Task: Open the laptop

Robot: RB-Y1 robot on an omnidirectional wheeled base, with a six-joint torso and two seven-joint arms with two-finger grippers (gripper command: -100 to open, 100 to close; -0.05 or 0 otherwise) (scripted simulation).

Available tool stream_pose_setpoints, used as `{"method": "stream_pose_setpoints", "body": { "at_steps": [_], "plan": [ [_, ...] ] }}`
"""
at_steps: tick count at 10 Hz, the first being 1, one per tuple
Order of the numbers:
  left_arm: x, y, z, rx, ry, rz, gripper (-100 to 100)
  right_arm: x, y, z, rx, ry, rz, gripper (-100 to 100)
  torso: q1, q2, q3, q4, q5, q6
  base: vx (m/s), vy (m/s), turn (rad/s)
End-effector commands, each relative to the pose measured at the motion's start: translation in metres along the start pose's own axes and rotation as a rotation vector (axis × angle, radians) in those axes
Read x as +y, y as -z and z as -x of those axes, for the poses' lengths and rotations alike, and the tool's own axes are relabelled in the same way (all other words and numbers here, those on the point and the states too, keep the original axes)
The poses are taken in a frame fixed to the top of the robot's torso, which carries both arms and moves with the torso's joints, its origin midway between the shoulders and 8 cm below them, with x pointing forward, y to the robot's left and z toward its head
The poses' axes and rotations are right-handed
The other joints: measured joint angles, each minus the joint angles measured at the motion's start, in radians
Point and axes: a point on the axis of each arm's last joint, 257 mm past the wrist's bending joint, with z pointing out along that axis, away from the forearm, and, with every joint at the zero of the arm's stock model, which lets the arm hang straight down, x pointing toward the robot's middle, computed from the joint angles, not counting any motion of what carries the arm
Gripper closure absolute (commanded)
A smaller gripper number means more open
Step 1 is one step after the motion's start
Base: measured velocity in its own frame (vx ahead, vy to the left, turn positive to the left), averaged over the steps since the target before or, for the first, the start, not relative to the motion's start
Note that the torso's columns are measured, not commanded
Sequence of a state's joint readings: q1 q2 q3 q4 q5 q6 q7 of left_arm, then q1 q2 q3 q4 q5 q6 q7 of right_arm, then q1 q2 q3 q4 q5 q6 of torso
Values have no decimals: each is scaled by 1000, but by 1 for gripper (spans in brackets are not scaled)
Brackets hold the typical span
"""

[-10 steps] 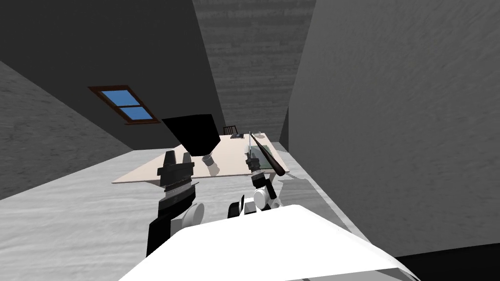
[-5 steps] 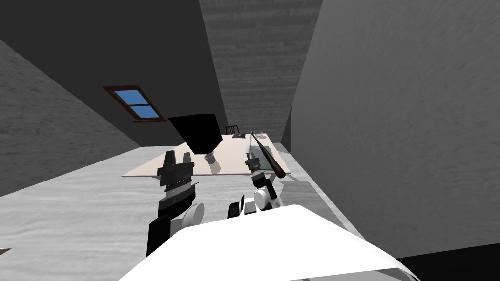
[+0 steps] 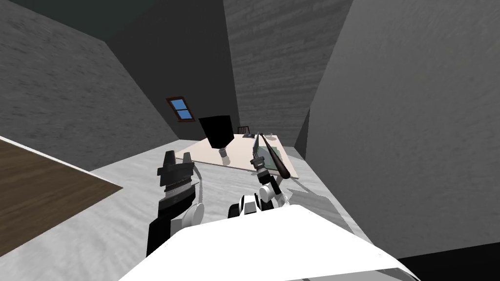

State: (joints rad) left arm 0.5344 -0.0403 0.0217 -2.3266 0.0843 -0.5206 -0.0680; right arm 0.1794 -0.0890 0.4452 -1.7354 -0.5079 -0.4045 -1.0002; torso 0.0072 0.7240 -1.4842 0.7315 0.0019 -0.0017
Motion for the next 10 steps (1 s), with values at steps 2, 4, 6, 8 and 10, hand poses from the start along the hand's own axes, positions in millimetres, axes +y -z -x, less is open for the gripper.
{"method": "stream_pose_setpoints", "body": {
  "at_steps": [2, 4, 6, 8, 10],
  "plan": [
    [0, 0, 0, 0, 0, 0, 0, 30, 13, 40, -97, 233, 19, 100, -12, -1, -1, -1, -4, 3, -53, -32, 174],
    [0, 0, 0, 0, 0, 0, 0, 49, 13, 50, -136, 371, 19, 100, -19, 2, 2, -2, -7, 2, -129, -114, 406],
    [0, 0, 0, 0, 0, 0, 0, 77, 15, 61, -188, 510, 29, 100, -3, 3, 2, 1, -2, 0, -1, -28, 431],
    [0, 0, 0, 0, 0, 0, 0, 109, 16, 59, -200, 656, 63, 100, -1, -4, -2, -2, -2, -3, 8, 10, 238],
    [0, 0, 0, 0, 0, 0, 0, 128, 42, 100, -333, 769, 39, 100, -7, 8, 4, 4, -2, 2, -39, -26, 164]
  ]
}}
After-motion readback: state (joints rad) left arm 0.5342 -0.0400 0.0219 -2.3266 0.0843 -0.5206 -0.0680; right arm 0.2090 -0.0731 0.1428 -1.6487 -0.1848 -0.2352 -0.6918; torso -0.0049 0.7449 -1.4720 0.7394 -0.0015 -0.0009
